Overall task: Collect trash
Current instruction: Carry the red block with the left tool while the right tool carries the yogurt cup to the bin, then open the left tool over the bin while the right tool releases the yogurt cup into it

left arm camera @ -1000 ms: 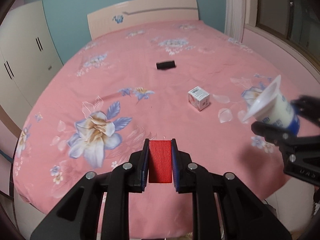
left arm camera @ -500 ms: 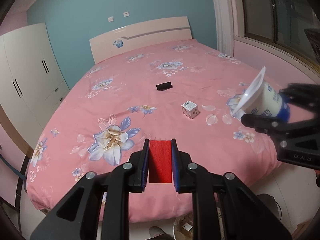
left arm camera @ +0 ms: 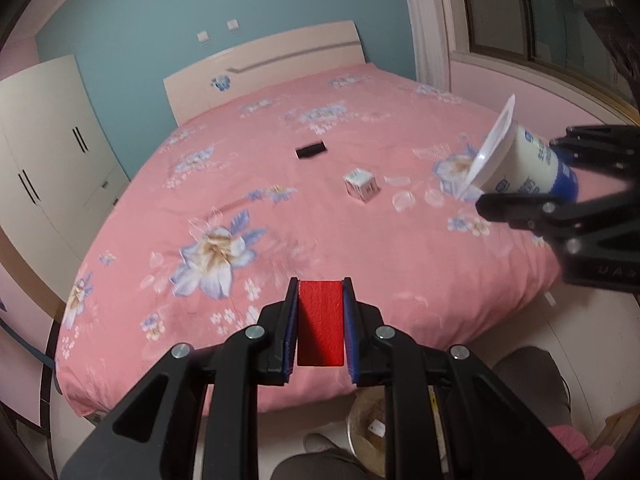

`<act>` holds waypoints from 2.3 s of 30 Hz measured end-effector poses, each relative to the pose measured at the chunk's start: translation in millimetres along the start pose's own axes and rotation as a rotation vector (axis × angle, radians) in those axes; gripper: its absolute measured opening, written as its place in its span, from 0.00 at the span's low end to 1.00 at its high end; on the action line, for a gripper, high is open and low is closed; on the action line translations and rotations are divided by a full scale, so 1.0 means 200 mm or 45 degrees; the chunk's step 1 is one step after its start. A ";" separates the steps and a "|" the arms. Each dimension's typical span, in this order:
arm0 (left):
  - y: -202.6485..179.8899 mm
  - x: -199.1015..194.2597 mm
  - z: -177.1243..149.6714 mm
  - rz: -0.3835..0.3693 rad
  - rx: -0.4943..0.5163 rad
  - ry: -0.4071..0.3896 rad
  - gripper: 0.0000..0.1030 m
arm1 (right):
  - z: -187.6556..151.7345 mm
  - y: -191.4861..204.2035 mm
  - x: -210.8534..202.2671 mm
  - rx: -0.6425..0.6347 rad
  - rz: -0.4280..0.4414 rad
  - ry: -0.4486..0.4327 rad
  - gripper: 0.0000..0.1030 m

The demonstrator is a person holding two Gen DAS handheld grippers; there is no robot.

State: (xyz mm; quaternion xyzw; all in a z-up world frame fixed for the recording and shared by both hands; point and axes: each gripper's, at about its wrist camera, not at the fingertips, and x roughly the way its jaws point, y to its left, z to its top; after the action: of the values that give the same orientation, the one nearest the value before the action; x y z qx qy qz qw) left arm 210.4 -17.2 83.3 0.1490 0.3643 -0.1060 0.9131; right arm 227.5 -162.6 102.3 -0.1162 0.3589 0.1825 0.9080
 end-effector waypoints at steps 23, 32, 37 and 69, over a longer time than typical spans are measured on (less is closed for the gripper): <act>-0.16 0.41 -0.42 -0.110 0.018 0.338 0.22 | -0.47 0.18 0.44 0.004 0.131 0.336 0.47; -0.23 0.61 -0.58 -0.173 0.014 0.493 0.22 | -0.70 0.22 0.65 0.046 0.204 0.506 0.47; -0.26 0.74 -0.69 -0.192 0.005 0.583 0.22 | -0.81 0.22 0.77 0.074 0.230 0.593 0.47; -0.42 1.40 -1.31 -0.319 -0.155 1.113 0.22 | -1.43 0.40 1.48 0.197 0.416 1.150 0.47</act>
State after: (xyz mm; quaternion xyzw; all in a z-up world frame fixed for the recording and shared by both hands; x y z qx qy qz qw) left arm 219.0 -28.3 -309.1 0.0804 0.7362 -0.1214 0.6609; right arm 219.6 -115.4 -314.2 -0.0582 0.7431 0.2267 0.6269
